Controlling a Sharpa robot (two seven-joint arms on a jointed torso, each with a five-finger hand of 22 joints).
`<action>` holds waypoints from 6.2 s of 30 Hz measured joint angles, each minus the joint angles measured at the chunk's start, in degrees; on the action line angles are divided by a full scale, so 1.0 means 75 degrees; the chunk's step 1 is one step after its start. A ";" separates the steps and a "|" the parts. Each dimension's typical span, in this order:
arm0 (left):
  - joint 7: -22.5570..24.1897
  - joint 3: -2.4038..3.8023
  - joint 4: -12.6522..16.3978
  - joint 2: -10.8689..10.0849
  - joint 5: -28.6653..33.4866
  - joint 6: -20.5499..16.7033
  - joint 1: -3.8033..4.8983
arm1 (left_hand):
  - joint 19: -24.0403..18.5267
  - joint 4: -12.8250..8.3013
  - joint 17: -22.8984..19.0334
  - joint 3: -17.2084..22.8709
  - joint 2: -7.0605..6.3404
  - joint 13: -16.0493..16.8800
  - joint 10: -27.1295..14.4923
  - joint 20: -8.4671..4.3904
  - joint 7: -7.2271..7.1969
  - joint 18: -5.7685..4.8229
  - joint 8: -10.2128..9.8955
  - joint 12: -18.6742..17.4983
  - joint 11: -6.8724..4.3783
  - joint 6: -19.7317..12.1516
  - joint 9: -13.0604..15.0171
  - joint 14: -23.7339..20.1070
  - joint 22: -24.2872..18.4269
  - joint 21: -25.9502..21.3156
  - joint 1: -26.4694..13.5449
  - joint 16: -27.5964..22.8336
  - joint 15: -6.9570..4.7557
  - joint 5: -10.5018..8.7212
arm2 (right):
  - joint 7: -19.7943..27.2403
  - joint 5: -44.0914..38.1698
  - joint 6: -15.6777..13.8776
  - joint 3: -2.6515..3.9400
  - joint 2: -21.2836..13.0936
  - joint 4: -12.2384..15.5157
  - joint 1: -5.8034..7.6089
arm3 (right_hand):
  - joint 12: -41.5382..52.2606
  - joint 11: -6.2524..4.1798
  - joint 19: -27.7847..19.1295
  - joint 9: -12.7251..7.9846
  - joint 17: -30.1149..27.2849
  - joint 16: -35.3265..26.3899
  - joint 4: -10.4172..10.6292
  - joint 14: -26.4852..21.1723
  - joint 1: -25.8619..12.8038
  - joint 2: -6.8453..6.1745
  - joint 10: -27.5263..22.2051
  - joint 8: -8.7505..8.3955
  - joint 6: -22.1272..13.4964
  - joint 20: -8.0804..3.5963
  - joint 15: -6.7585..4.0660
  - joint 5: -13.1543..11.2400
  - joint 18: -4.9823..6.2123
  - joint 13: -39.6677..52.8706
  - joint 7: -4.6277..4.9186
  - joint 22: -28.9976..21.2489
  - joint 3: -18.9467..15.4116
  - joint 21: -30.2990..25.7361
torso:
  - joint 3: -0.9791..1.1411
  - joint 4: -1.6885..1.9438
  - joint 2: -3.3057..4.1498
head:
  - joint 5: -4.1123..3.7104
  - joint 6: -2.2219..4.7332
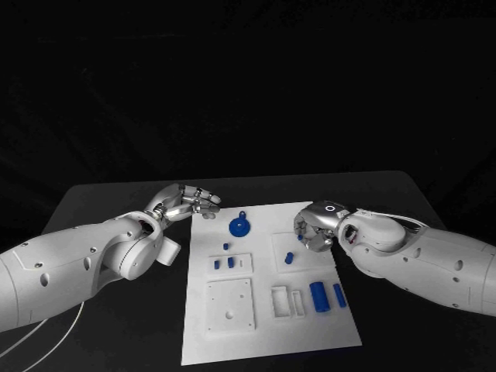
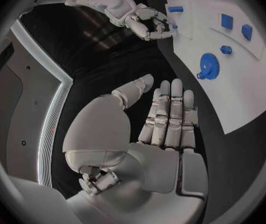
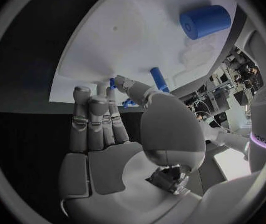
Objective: Assemble the parts on the task board
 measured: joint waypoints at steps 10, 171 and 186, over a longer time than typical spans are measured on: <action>-0.0004 0.0000 -0.0007 0.0002 0.0049 0.0007 -0.0001 | 0.0000 0.0002 0.0020 -0.0002 0.0000 -0.0007 0.0000 0.0000 0.0027 0.0000 0.0000 -0.0031 0.0000 -0.0027 -0.0001 0.0000 0.0001 0.0000 0.0000 0.0000 0.0000 -0.0030 | -0.0031 -0.0048 -0.0020 -0.0004 0.0071 -0.0067 -0.0007 | 0.0008 -0.0067 0.0057 0.0000 -0.0012 0.0068 0.0026 0.0053 0.0028 -0.0028 0.0145 0.0039 0.0168 0.0001 -0.0050 -0.0239 -0.0004 0.0045 -0.0060 0.0000 0.0194 0.0000 | 0.0001 0.0000 -0.0002 | -0.0004 -0.0029; -0.0026 0.0000 -0.0484 0.0412 0.0676 -0.0480 -0.0018 | 0.0027 0.0060 0.0276 -0.0102 -0.0054 -0.0081 -0.0054 0.0026 0.0068 0.0001 0.0000 -0.0113 0.0053 -0.0150 -0.0026 0.0027 0.0033 -0.0060 -0.0053 -0.0243 0.0026 -0.0149 | -0.0615 -0.1145 -0.0799 -0.0552 0.0824 0.2123 -0.0818 | 0.0148 -0.0436 0.0281 0.0048 -0.0123 0.0103 -0.0119 0.0193 0.0220 -0.0118 0.0921 0.0338 0.0947 -0.0065 -0.0382 -0.0505 -0.0014 0.0515 -0.0403 -0.0001 0.0910 0.0089 | -0.0014 0.0005 -0.0003 | 0.1091 -0.0417; -0.0031 0.0000 -0.0498 0.0412 0.0680 -0.0478 -0.0018 | 0.0027 0.0078 0.0291 -0.0120 -0.0062 -0.0084 -0.0053 0.0026 0.0068 0.0001 0.0000 -0.0113 0.0053 -0.0150 -0.0033 0.0027 0.0039 -0.0060 -0.0062 -0.0243 0.0026 -0.0148 | -0.0714 -0.1161 -0.0662 -0.0552 0.0873 0.2049 -0.0820 | 0.0139 -0.0436 0.0311 0.0052 -0.0123 0.0103 -0.0119 0.0200 0.0242 -0.0097 0.0921 0.0338 0.0946 -0.0091 -0.0375 -0.0505 -0.0014 0.0515 -0.0403 -0.0001 0.0910 0.0089 | -0.0015 0.0001 -0.0005 | 0.1113 -0.0437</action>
